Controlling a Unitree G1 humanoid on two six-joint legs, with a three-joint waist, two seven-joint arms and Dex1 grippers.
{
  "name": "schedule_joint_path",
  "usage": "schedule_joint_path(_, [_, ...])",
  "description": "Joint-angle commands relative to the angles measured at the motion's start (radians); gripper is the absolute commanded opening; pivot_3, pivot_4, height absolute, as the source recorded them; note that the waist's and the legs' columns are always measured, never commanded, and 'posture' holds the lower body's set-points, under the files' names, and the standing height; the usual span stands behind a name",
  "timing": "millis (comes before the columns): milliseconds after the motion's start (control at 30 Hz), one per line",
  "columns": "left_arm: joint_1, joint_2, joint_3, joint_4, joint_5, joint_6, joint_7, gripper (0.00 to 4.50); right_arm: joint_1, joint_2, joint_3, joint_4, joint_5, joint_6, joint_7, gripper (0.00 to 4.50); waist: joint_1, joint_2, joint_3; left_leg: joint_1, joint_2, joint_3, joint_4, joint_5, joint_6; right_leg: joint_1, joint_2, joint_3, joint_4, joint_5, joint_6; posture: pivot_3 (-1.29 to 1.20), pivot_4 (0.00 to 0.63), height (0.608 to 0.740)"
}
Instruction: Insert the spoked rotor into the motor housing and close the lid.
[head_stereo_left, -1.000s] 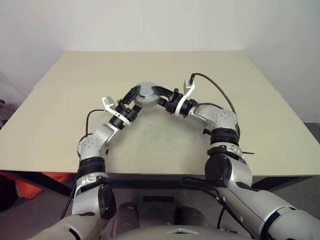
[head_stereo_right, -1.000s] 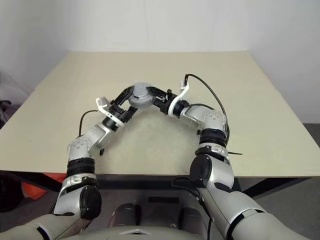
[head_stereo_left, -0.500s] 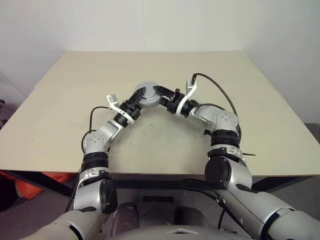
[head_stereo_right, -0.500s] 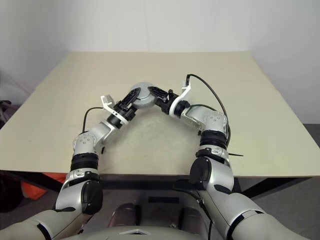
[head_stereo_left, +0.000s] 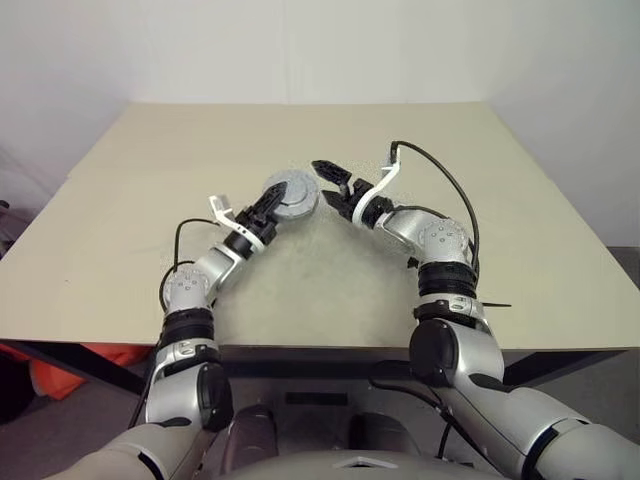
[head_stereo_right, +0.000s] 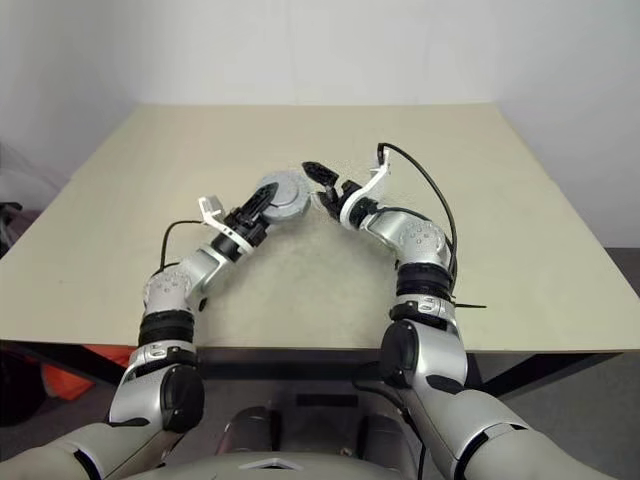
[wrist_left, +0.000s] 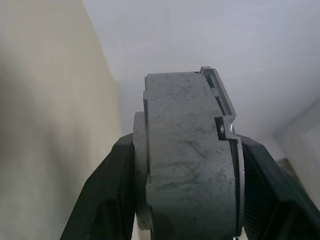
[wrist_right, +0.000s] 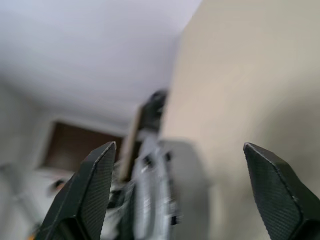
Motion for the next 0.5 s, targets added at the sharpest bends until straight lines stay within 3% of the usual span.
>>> schedule_joint_path(33, [-0.005,0.031,0.059,0.002,0.052,-0.162,0.046,2.35,-0.002,-0.01,0.016,0.011,-0.035,-0.079,-0.005,4.42,-0.003,0.0,0.0,0.0,0.0,0.0,0.0,0.0,0.0,0.0,0.0,0.0,0.0,0.0,0.0,0.0,0.0,0.74])
schedule_joint_path(200, [0.014,0.074,0.12,0.056,0.096,-0.273,0.129,2.35,0.007,-0.013,0.017,0.007,-0.029,-0.075,0.014,4.42,-0.011,0.0,0.0,0.001,0.0,0.0,0.0,0.0,0.0,0.001,0.0,0.0,0.0,0.001,0.001,0.0,0.0,0.74])
schedule_joint_path(500, [-0.004,0.098,0.156,0.085,0.118,-0.32,0.157,2.35,0.007,-0.011,0.037,0.017,-0.037,-0.083,0.027,4.42,0.005,-0.005,0.002,-0.002,0.0,-0.003,0.003,0.0,0.001,0.002,-0.001,-0.002,0.0,0.0,-0.001,0.0,0.0,0.74])
